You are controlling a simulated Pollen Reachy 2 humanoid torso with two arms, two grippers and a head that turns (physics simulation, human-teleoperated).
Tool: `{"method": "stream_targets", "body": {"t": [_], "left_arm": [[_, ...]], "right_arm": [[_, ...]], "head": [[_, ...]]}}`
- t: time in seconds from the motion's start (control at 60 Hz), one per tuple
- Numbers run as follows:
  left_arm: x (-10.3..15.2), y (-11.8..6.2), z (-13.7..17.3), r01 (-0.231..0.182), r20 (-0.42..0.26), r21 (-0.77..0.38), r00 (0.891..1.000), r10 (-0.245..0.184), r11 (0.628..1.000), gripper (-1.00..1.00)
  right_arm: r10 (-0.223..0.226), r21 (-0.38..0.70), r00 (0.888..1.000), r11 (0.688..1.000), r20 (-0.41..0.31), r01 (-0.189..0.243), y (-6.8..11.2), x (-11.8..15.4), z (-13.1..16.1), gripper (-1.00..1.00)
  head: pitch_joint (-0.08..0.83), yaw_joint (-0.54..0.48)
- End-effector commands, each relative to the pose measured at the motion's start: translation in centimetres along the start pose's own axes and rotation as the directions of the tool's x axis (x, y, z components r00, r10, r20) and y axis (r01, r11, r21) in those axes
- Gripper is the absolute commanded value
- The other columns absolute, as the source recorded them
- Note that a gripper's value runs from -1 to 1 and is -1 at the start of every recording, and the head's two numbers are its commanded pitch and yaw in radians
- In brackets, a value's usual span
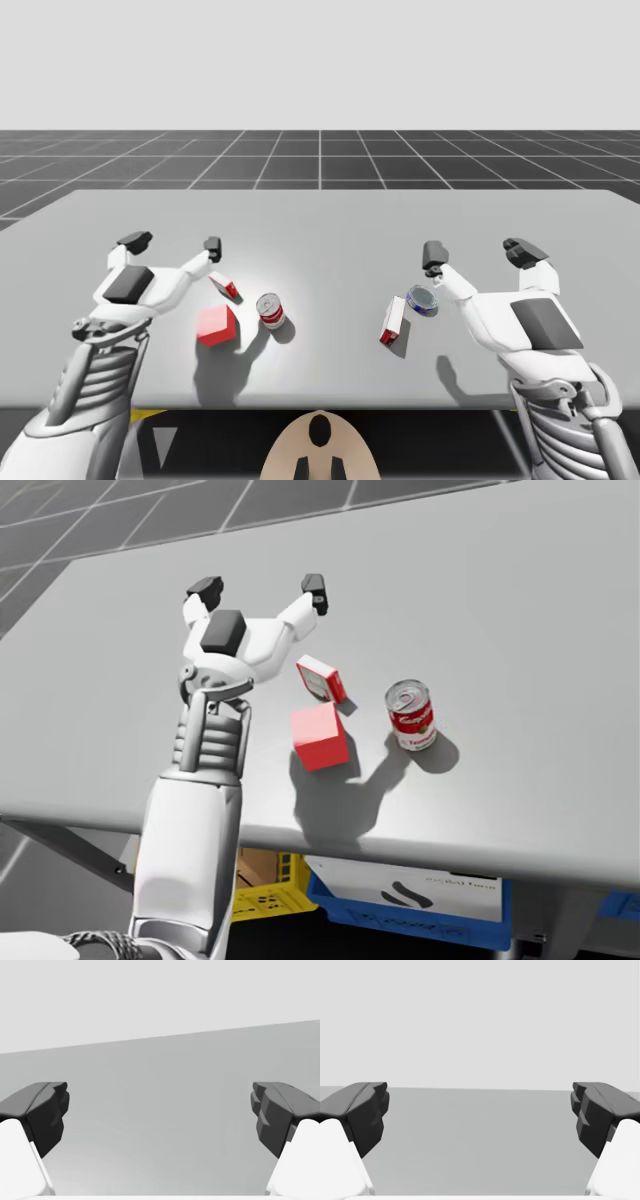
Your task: Find the red cube and pick it up.
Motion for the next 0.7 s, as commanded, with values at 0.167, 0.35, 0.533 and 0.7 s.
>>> {"method": "stream_targets", "body": {"t": [0.167, 0.35, 0.533, 0.7], "left_arm": [[2.6, 0.3, 4.0, -0.036, -0.183, -0.039, 0.983, 0.029, 0.999, -1.00], [1.9, 0.2, 6.9, -0.067, -0.268, -0.072, 0.962, 0.046, 0.995, -1.00], [-0.9, -0.5, 9.0, -0.096, -0.346, -0.098, 0.936, 0.057, 0.991, -1.00], [-3.8, -0.9, 10.1, -0.120, -0.404, -0.108, 0.913, 0.066, 0.987, -1.00]], "right_arm": [[-0.015, -0.004, 1.000, 1.000, -0.006, 0.015, 0.2, -0.1, 0.1, -1.00], [-0.018, -0.005, 1.000, 1.000, -0.006, 0.018, 0.2, -0.1, 0.1, -1.00], [-0.020, -0.005, 1.000, 1.000, -0.006, 0.020, 0.2, 0.0, 0.1, -1.00], [-0.020, -0.008, 1.000, 1.000, -0.007, 0.020, 0.1, -0.1, 0.1, -1.00]], "head": [[0.737, 0.39], [0.732, 0.40], [0.732, 0.40], [0.730, 0.39]]}}
